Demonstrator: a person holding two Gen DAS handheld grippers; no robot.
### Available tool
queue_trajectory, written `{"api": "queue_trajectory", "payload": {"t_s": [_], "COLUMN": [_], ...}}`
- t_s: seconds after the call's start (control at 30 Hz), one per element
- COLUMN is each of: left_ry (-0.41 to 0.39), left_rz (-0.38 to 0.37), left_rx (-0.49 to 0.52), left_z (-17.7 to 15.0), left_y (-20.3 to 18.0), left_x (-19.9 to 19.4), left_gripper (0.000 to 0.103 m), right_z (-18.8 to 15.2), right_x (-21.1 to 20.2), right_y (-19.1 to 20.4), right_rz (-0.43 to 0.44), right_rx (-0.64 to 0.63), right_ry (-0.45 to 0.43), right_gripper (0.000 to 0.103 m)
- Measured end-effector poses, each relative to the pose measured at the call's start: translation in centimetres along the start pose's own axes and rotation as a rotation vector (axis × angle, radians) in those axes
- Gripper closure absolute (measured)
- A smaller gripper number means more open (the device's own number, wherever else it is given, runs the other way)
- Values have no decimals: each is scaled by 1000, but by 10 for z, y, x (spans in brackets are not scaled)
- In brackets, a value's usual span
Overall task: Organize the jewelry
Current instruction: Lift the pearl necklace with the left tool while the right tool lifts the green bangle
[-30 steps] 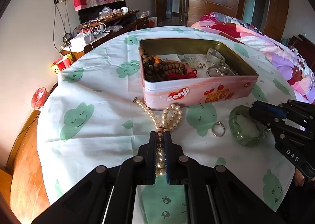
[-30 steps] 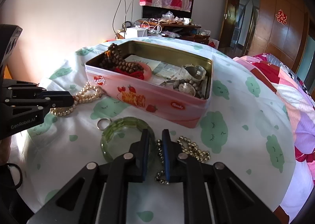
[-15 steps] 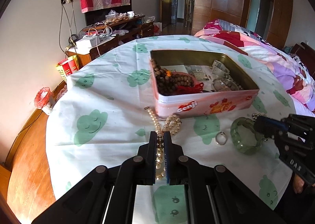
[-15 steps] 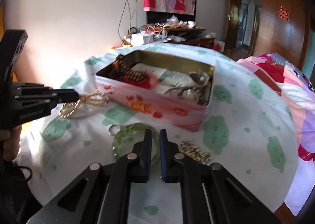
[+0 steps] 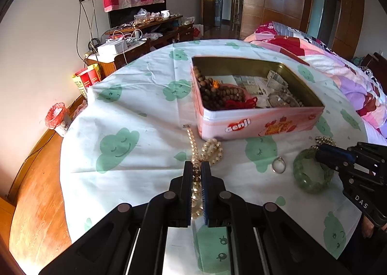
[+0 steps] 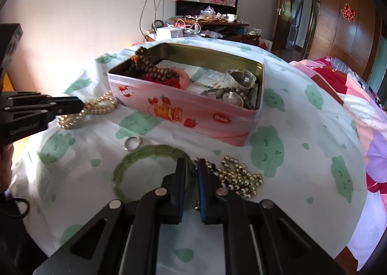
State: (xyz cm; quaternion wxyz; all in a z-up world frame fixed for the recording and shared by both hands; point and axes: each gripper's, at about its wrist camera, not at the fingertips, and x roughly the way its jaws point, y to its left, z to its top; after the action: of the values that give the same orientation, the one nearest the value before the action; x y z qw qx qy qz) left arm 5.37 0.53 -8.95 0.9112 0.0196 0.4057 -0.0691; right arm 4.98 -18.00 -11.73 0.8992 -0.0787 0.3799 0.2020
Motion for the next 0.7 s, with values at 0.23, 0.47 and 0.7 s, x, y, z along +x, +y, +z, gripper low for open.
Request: {"api": "queue_trajectory", "payload": {"t_s": [0.23, 0.47, 0.7], "left_ry": [-37, -24, -17], "left_rz": [-9, -10, -8], "left_rx": [-6, -4, -15], "left_z": [7, 6, 6], "left_y": [2, 2, 7], "left_x": [-15, -13, -10], "left_gripper": [98, 98, 98], "right_z": [9, 13, 16], "right_x": [-26, -17, 13], "right_y": [-3, 11, 22], "right_rz": [4, 29, -1], "right_rx": [21, -55, -201], "right_ry": [-95, -40, 53], "right_gripper": [95, 80, 60]}}
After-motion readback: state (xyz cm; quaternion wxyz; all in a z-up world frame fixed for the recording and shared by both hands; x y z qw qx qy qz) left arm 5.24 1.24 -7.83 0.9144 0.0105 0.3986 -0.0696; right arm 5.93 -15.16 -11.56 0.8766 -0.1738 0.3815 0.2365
